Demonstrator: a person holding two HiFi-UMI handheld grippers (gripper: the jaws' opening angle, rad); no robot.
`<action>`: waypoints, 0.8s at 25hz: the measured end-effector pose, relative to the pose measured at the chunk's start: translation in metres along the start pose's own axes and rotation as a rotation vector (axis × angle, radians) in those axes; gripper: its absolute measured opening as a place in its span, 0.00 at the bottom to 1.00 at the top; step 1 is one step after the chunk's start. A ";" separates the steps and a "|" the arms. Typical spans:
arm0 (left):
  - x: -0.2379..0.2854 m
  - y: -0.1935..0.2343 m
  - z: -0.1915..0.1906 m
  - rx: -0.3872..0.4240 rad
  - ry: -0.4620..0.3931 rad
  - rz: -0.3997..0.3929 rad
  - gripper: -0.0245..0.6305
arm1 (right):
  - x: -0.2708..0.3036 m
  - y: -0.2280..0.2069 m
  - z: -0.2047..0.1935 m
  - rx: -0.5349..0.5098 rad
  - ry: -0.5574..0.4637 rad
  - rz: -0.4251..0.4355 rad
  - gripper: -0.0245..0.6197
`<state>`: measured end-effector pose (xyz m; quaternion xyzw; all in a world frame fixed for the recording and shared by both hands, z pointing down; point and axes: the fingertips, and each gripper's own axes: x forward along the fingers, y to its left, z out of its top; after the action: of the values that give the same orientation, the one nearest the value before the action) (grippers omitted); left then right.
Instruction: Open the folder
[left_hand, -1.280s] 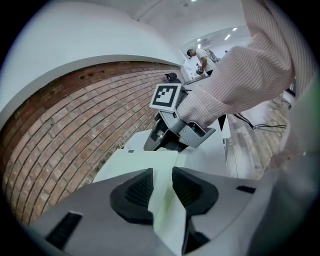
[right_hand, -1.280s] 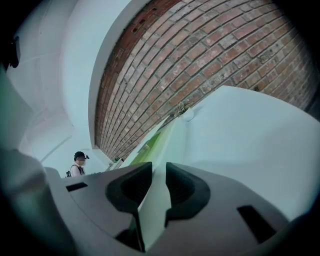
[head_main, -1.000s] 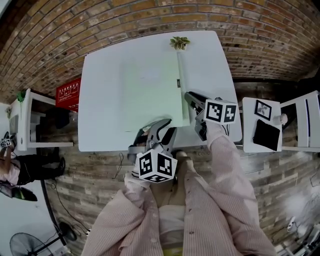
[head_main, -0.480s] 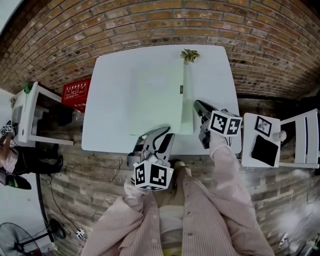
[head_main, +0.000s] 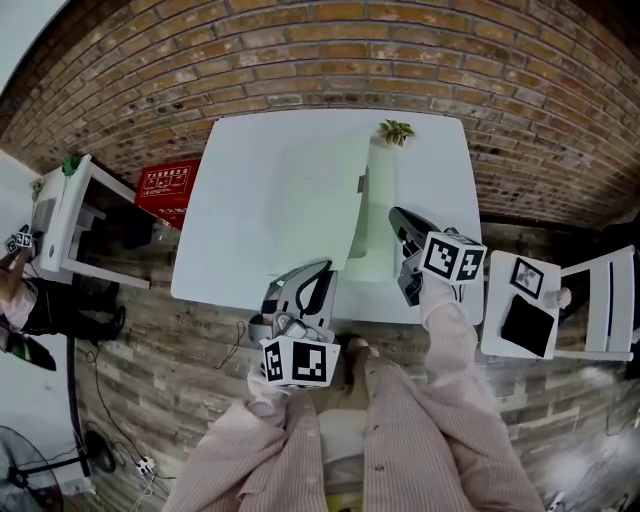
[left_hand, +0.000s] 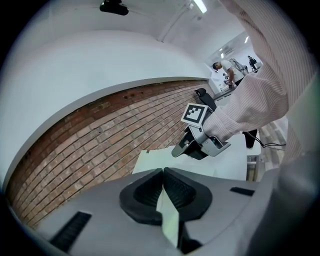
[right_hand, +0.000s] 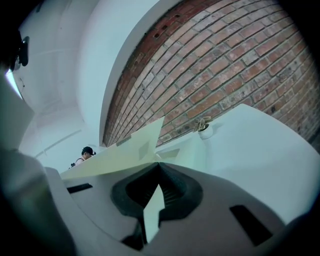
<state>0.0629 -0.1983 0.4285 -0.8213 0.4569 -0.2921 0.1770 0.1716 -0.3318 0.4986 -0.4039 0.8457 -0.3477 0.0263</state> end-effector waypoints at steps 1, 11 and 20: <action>-0.002 0.004 0.000 -0.007 -0.002 0.013 0.04 | 0.002 0.004 0.001 -0.007 0.001 0.008 0.05; -0.025 0.037 -0.009 -0.094 0.002 0.148 0.03 | 0.022 0.047 0.009 -0.102 0.009 0.109 0.05; -0.042 0.067 -0.024 -0.223 0.012 0.264 0.03 | 0.032 0.081 0.018 -0.195 -0.055 0.155 0.05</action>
<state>-0.0127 -0.1978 0.3959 -0.7671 0.5913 -0.2186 0.1189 0.1019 -0.3299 0.4427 -0.3474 0.9032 -0.2495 0.0366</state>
